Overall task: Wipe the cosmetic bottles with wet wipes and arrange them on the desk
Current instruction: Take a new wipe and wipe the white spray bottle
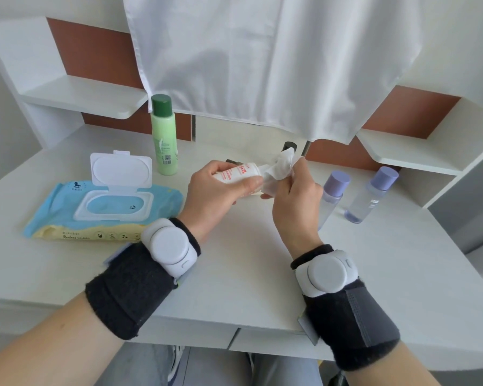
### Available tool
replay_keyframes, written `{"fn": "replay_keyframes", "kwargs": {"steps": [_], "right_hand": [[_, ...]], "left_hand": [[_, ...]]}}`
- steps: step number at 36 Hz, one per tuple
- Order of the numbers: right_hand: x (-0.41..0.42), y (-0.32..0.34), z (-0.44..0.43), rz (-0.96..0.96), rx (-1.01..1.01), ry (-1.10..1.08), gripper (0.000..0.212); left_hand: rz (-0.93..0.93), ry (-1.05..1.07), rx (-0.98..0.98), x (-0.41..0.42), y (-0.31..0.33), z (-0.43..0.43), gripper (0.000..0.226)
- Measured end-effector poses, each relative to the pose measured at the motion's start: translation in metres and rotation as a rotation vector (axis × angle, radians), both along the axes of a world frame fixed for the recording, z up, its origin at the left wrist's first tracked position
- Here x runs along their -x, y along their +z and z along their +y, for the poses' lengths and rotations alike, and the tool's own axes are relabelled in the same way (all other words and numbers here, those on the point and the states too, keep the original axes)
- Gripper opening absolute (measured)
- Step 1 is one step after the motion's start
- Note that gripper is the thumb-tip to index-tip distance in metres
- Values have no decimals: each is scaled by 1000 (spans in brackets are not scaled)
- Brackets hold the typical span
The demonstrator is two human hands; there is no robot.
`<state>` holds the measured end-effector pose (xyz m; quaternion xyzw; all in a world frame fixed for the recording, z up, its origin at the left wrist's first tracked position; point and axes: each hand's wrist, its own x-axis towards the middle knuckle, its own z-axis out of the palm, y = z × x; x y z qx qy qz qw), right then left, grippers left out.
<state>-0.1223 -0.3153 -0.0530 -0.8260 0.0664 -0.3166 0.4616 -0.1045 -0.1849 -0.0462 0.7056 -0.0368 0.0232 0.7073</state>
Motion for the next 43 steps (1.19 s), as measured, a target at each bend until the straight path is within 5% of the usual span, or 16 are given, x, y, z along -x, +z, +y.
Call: {"fn": "replay_keyframes", "kwargs": {"steps": [19, 23, 29, 34, 43], "right_hand": [[0, -1, -4, -129, 6, -64, 44], [1, -3, -5, -164, 2, -11, 24], [7, 3, 1, -199, 0, -54, 13], [7, 6, 4, -214, -159, -75, 13], [3, 1, 5, -12, -264, 75, 28]], "left_hand": [[170, -202, 126, -5, -2, 6, 31], [219, -275, 151, -8, -3, 8, 26], [178, -314, 100, -11, -6, 9, 49], [144, -178, 147, -15, -8, 9, 22], [-48, 63, 210, -23, -17, 10, 34]]}}
